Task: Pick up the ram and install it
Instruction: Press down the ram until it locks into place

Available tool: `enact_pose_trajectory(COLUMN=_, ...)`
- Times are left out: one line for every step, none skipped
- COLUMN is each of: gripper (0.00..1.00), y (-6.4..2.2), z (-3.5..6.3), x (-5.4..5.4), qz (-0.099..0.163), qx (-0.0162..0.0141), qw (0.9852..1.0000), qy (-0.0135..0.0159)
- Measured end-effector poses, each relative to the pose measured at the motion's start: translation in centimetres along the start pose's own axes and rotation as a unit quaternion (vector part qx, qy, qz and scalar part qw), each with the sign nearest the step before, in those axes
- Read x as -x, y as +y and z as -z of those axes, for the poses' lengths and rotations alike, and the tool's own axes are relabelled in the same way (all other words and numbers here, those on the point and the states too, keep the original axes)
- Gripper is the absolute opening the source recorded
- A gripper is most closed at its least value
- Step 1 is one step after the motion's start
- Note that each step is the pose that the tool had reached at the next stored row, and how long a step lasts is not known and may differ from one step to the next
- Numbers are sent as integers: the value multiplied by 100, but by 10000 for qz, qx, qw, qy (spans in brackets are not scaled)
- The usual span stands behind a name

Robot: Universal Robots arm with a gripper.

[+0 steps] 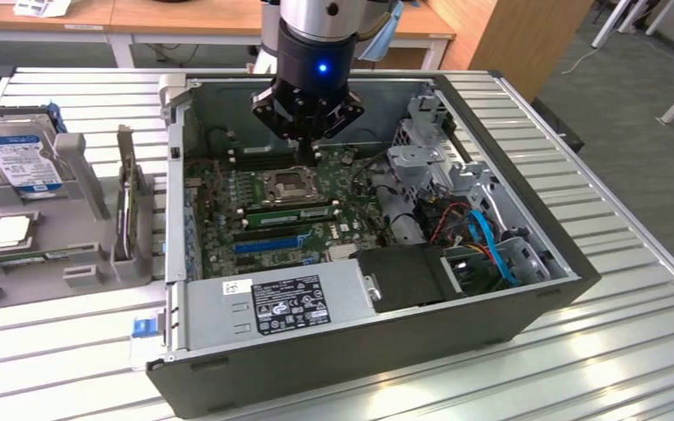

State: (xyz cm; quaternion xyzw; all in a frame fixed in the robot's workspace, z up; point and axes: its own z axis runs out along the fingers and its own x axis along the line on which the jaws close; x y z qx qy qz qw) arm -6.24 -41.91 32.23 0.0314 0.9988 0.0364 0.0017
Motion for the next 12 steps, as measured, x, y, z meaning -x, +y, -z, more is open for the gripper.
enact_pose_trajectory(gripper=10, y=0, z=0, x=0, qz=-1, qx=0, qw=10000, qy=0)
enact_pose_trajectory(gripper=10, y=0, z=0, x=1, qz=-4, qx=0, qw=10000, qy=0)
enact_pose_trajectory(gripper=10, y=0, z=0, x=3, qz=-8, qx=0, qw=10000, qy=0)
enact_pose_trajectory(gripper=10, y=0, z=0, x=6, qz=-11, qx=0, qw=10000, qy=0)
enact_pose_trajectory(gripper=10, y=0, z=0, x=8, qz=-13, qx=0, qw=10000, qy=0)
enact_pose_trajectory(gripper=10, y=1, z=0, x=10, qz=-17, qx=0, qw=10000, qy=0)
enact_pose_trajectory(gripper=10, y=1, z=0, x=11, qz=-20, qx=0, qw=10000, qy=0)
enact_pose_trajectory(gripper=10, y=1, z=0, x=11, qz=-22, qx=0, qw=10000, qy=0)
enact_pose_trajectory(gripper=10, y=1, z=0, x=19, qz=-24, qx=0, qw=10000, qy=3)
enact_pose_trajectory(gripper=10, y=1, z=0, x=20, qz=-24, qx=0, qw=10000, qy=3)
enact_pose_trajectory(gripper=10, y=1, z=0, x=20, qz=-24, qx=0, qw=10000, qy=3)
enact_pose_trajectory(gripper=10, y=1, z=0, x=20, qz=-24, qx=0, qw=10000, qy=3)
